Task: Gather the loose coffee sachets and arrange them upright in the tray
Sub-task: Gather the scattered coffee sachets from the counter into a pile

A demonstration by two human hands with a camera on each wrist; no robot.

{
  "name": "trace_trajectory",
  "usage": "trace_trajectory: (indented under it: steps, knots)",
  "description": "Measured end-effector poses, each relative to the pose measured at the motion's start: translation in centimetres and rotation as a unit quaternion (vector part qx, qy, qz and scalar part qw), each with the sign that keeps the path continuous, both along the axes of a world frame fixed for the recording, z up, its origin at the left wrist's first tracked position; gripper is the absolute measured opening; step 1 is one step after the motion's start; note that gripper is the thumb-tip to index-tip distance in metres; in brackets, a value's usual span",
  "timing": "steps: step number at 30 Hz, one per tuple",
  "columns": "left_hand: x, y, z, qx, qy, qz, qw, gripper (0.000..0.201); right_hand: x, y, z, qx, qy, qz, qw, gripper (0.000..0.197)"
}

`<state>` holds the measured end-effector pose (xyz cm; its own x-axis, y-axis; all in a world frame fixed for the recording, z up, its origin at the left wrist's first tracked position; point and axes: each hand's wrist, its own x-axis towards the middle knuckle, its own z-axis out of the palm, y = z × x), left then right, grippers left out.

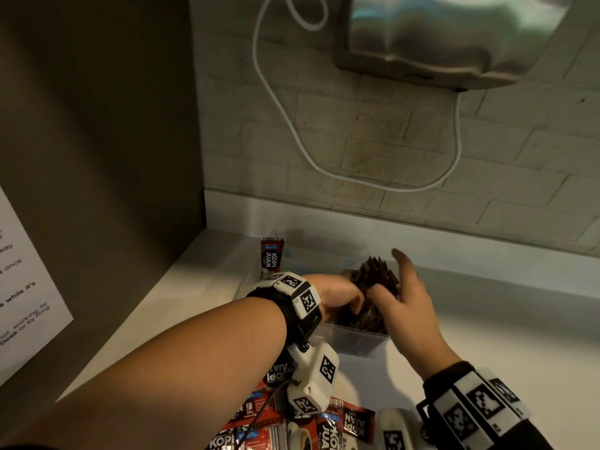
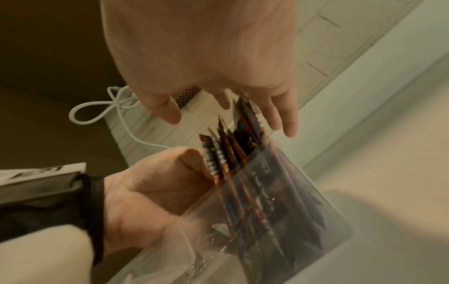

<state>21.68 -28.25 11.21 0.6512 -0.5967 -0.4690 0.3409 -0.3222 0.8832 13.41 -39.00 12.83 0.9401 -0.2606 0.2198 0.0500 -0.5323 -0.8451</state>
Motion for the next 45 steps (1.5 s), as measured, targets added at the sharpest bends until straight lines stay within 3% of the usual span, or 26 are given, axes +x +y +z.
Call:
trace_trajectory:
  steps: [4, 6, 11, 15, 19, 22, 24, 26, 30, 41, 45]
  knots:
    - [-0.9, 0.1, 0.7, 0.024, -0.056, 0.011, 0.998, 0.038, 1.0, -0.5, -0.3, 0.131, 0.033, -0.01, 0.991, 0.083]
    - [-1.1, 0.2, 0.9, 0.067, -0.084, 0.001, 0.994, 0.034, 1.2, -0.5, -0.2, 0.163, 0.048, 0.012, 0.985, 0.078]
    - [-1.4, 0.5, 1.3, 0.138, -0.174, -0.03, 0.975, 0.077, 1.5, 0.0, -0.2, 0.113, 0.045, 0.028, 0.992, 0.063]
    - [-1.5, 0.7, 1.6, 0.117, -0.14, -0.028, 0.983, 0.059, 1.4, 0.0, -0.1, 0.104, 0.033, 0.023, 0.994, 0.055]
    - [-2.5, 1.0, 2.0, 0.098, -0.096, -0.047, 0.989, 0.073, 1.2, 0.0, -0.1, 0.104, 0.021, 0.018, 0.994, 0.054]
    - [-2.6, 0.9, 2.0, 0.085, -0.108, -0.045, 0.989, 0.092, 1.0, 0.2, -0.1, 0.096, 0.015, 0.01, 0.995, 0.068]
    - [-2.4, 0.8, 1.8, 0.074, -0.106, -0.034, 0.991, 0.088, 0.9, 0.2, 0.1, 0.103, 0.014, 0.01, 0.995, 0.075]
    - [-2.1, 1.0, 1.6, 0.076, -0.1, -0.031, 0.992, 0.085, 0.8, 0.1, 0.3, 0.107, 0.016, 0.012, 0.994, 0.068]
    - [-2.1, 1.1, 1.5, 0.091, -0.112, -0.034, 0.989, 0.113, 0.7, -0.1, 0.5, 0.105, 0.017, 0.008, 0.994, 0.049]
    - [-1.8, 1.4, 1.2, 0.122, -0.123, -0.038, 0.984, 0.109, 0.8, 0.0, 0.6, 0.099, 0.023, 0.009, 0.995, 0.05]
    - [-2.1, 1.2, 1.3, 0.103, -0.121, -0.03, 0.987, 0.091, 0.7, 0.1, 0.6, 0.093, 0.022, 0.011, 0.995, 0.049]
